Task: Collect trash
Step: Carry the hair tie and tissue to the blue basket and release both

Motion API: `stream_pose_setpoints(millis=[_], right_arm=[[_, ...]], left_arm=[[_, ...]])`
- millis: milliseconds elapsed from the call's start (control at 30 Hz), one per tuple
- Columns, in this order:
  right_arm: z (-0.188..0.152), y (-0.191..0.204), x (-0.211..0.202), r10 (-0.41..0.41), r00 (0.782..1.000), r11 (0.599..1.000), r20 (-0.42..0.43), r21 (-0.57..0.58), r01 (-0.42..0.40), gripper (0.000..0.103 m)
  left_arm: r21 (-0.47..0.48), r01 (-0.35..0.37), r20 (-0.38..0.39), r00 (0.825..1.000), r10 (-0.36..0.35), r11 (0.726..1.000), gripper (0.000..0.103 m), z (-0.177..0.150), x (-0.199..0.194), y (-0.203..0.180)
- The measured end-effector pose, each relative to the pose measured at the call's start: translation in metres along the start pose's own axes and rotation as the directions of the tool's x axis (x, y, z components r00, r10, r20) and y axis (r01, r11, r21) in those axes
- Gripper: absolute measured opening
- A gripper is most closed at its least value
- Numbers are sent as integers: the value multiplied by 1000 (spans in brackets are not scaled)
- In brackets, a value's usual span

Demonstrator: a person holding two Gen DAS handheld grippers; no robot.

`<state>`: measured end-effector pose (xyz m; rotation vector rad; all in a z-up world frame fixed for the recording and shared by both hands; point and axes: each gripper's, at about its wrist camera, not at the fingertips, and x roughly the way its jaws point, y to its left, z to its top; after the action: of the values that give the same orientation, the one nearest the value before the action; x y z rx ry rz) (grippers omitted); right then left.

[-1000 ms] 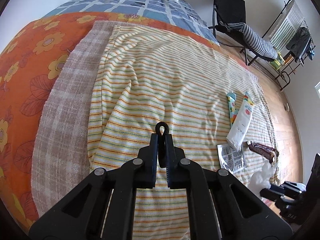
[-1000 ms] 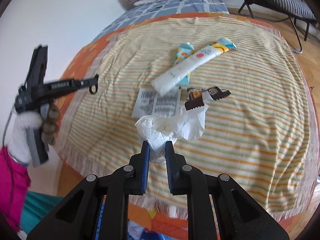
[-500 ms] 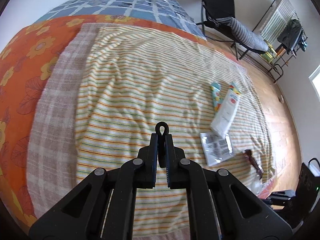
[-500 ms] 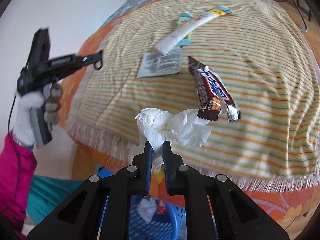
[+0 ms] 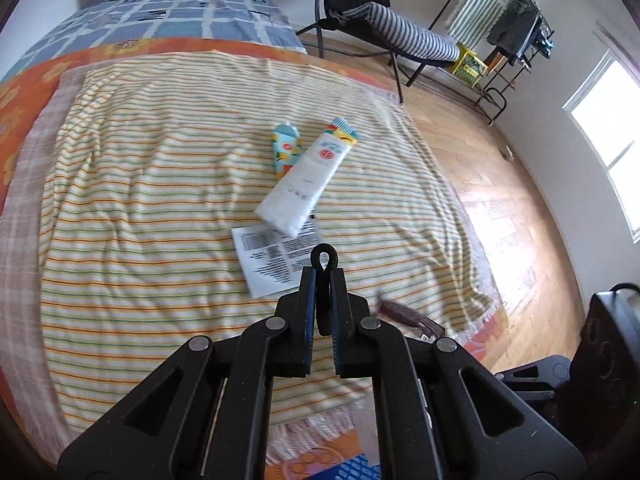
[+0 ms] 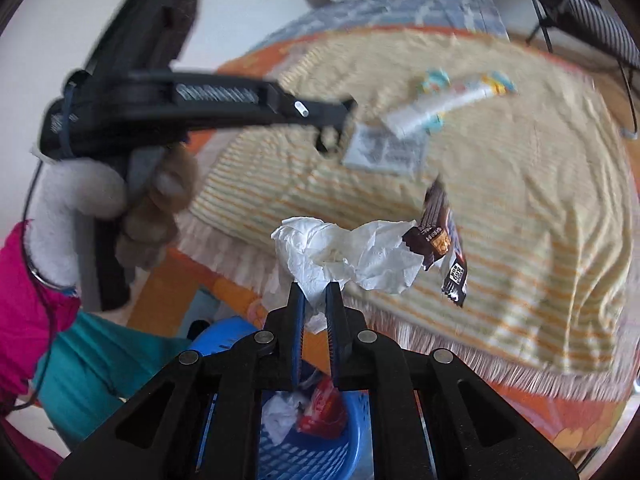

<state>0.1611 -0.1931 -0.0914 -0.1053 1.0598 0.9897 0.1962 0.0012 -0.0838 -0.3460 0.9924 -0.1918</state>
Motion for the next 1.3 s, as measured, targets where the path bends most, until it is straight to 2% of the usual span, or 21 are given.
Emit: stream_pose_setpoints(millis=[167,400,633,1033,1300], right_arm=[[11,-2,-17,-4,998,1000,61,-14,5,9],[28,-18,-32,-65,988,998,137,27,62,9],[27,-28,-45,-83,984,994,157,76,72,9],[2,-11,-60,-83,984,995,155,75,72,9],[-24,11,-63,-84,985,996,149,56,76,9]], left_arm=[[-22,-1,45,999,2,1000,5,5,-15,4],[-23,-6,49,999,7,1000,5,5,-21,11],[0,24,50,998,-24,1000,5,-5,-36,4],[43,60,1,998,-60,997,5,-54,-62,-10],[78,48,-42,998,-45,996,5,-97,-69,-16]])
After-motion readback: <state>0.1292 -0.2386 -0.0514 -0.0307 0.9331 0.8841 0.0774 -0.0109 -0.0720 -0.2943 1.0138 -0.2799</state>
